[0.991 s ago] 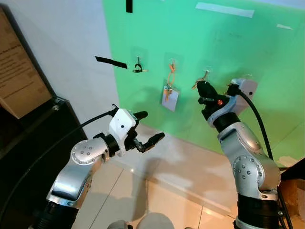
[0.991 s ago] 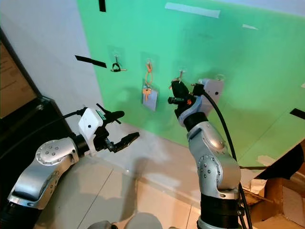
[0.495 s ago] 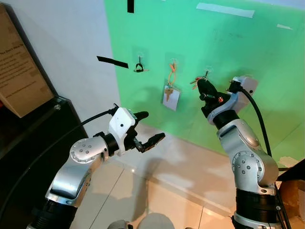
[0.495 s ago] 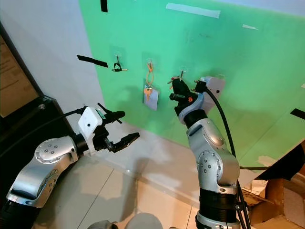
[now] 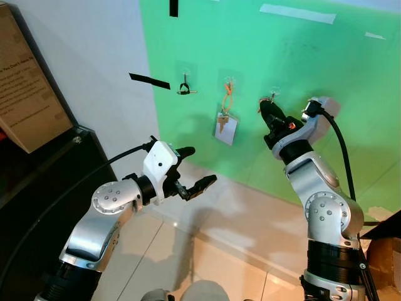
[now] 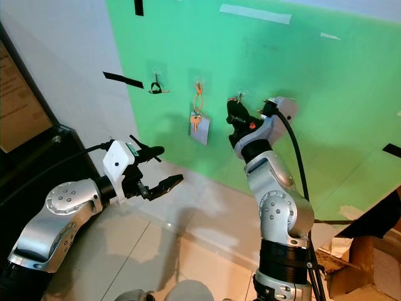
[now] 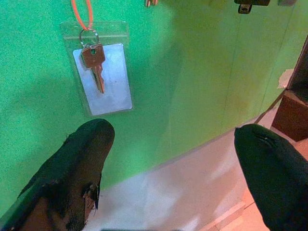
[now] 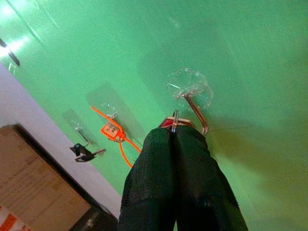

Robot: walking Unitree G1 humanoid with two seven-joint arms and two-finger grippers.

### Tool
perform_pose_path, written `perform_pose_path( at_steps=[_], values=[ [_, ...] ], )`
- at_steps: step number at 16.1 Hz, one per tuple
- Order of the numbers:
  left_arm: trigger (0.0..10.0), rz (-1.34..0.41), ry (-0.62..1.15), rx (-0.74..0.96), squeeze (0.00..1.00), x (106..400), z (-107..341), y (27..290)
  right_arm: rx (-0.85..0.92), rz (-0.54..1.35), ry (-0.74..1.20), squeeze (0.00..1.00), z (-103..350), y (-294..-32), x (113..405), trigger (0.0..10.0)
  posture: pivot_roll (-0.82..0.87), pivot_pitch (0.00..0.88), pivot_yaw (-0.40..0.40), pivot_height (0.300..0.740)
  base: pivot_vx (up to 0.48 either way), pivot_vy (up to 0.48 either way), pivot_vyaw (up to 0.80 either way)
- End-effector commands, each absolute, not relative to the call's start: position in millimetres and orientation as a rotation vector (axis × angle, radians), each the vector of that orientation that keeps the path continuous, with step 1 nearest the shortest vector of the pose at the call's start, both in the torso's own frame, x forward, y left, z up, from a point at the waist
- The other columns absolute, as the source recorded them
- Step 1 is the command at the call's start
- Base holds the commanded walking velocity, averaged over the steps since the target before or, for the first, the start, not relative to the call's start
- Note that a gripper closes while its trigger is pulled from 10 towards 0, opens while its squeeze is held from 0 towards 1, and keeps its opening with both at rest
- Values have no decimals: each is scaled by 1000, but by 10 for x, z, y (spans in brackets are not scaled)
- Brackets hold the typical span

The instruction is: Hang keys on a hook

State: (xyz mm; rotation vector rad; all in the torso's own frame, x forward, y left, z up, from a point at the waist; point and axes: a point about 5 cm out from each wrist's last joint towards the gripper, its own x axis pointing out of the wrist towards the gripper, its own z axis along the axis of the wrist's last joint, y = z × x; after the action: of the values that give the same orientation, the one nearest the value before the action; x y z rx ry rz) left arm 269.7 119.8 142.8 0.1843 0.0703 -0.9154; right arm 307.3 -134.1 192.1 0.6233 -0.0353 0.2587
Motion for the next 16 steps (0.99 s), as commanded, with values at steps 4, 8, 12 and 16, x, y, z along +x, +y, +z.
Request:
perform_pose_path(
  at_steps=[4,8,12,16],
  values=[
    [10000,-930,61,196,239,2705,1474,1184,739,194,14,0,1867,-1436,3117,10000,4,0,30,740,0,0,0],
    [10000,-931,60,199,235,2705,1474,1177,763,162,88,0,1744,-1446,3110,10000,4,0,31,740,0,0,0],
    [10000,-930,59,202,239,2709,1474,1169,715,143,112,0,1692,-1466,3088,10000,3,0,31,740,0,0,0],
    [10000,-933,58,207,235,2712,1471,1160,707,131,125,0,1654,-1472,3099,10000,2,0,31,740,0,0,0]
  ],
)
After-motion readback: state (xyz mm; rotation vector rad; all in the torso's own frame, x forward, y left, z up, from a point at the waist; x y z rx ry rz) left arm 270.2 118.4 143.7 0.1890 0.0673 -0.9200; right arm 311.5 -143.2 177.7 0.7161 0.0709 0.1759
